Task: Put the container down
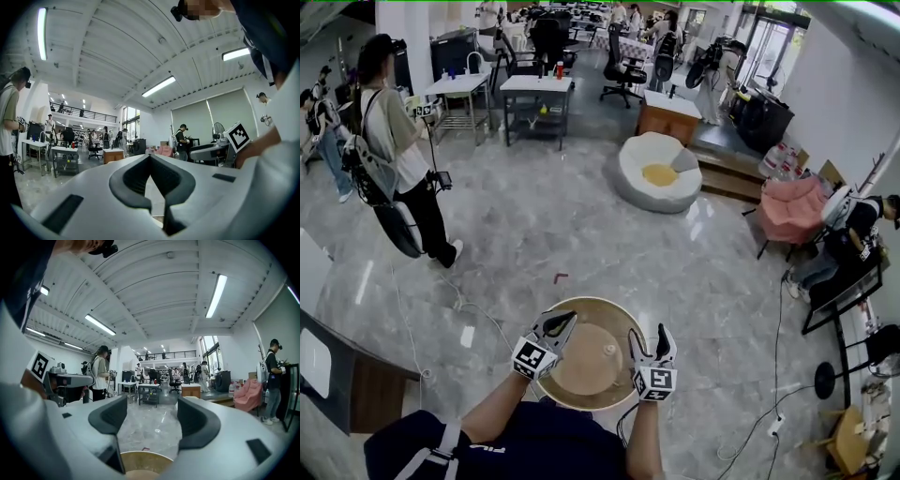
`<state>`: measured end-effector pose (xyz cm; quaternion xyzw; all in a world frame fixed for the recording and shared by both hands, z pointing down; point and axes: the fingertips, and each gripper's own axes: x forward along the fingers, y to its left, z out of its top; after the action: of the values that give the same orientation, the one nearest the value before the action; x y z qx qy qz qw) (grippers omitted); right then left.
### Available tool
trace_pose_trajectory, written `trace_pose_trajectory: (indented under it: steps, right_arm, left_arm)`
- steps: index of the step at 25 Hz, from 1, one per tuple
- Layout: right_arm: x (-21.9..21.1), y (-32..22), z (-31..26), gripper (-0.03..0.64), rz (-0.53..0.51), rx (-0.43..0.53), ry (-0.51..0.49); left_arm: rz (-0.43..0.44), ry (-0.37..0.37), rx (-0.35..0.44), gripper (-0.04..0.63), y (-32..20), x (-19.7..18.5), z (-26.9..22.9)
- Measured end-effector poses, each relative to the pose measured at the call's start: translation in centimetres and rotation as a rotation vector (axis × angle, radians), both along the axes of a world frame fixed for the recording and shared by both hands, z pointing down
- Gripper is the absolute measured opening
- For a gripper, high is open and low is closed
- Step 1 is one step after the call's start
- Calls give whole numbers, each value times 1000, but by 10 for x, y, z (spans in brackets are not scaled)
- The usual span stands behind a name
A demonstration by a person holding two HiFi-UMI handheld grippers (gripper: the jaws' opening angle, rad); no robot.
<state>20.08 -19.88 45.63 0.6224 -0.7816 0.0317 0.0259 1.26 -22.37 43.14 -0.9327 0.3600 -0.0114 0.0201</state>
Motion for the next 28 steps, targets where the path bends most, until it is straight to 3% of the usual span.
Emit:
trace_pose_trajectory:
  steps: [5, 6, 7, 8, 17, 28]
  right_arm:
    - [-5, -5, -6, 342, 12, 4, -1]
    - [-3, -4, -8, 308, 28, 12, 3]
    - [-1, -2, -11, 43, 37, 26, 3]
    - [-1, 0, -15, 26, 34, 39, -1]
    - [-17, -4, -37, 26, -48, 80, 8]
    - [-9, -12, -26, 26, -4, 79, 29]
  left_arm:
    - [2, 17, 12, 25, -4, -7, -10]
    - [1, 17, 13, 25, -4, -7, -10]
    - [0, 17, 14, 25, -5, -6, -10]
    - [0, 16, 16, 25, -5, -6, -10]
    - [14, 28, 32, 25, -9, -1, -24]
    - [9, 70, 22, 25, -19, 0, -21]
